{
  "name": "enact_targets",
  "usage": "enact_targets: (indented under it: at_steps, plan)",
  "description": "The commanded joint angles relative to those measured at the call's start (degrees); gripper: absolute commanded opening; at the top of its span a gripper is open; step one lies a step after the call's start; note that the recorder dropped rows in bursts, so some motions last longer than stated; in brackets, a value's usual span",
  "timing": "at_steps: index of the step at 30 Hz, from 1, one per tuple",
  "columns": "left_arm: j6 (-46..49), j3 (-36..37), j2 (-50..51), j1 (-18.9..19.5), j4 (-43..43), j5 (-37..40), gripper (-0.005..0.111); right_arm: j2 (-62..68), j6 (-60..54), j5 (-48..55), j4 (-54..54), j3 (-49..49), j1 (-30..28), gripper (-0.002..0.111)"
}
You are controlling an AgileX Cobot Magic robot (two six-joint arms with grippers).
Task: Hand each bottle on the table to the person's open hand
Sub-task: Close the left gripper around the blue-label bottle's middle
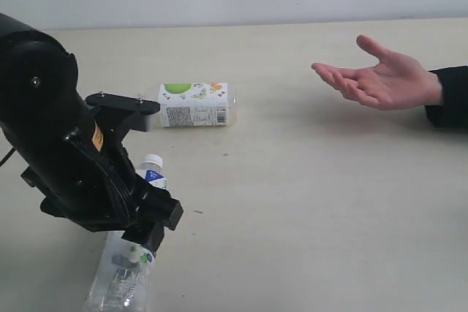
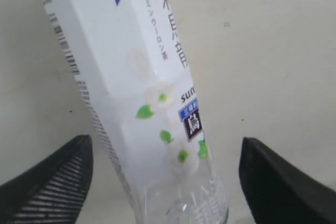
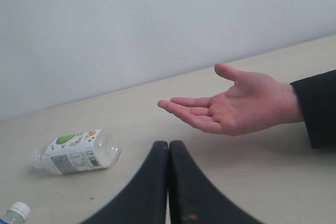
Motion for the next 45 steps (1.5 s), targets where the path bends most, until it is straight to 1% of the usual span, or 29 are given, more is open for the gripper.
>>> enact_targets:
  at_steps: [1, 14, 26, 40, 45]
  plan:
    - [-0.31, -0.41, 1.72, -0.39, 0.28, -2.36, 0.075, -0.14, -0.02, -0.14, -0.25, 0.30, -0.16, 0.000]
    - [-1.02, -0.41, 5.68, -0.39, 2.06, -3.54, 0.075, -0.14, -0.02, -0.14, -0.25, 0.30, -0.16, 0.000]
    - [-1.02, -0.41, 8.40, -0.39, 2.06, -7.25, 0.075, -0.14, -0.02, -0.14, -0.25, 0.30, -0.16, 0.000]
    - [-1.02, -0.41, 8.50, -0.39, 3.15, -7.60, 0.075, -0.14, -0.02, -0.15, -0.09, 0.30, -0.16, 0.000]
    - [-0.90, -0.41, 10.54, -0.39, 3.15, -7.31, 0.074, -0.14, -0.02, -0.15, -0.09, 0.30, -0.16, 0.000]
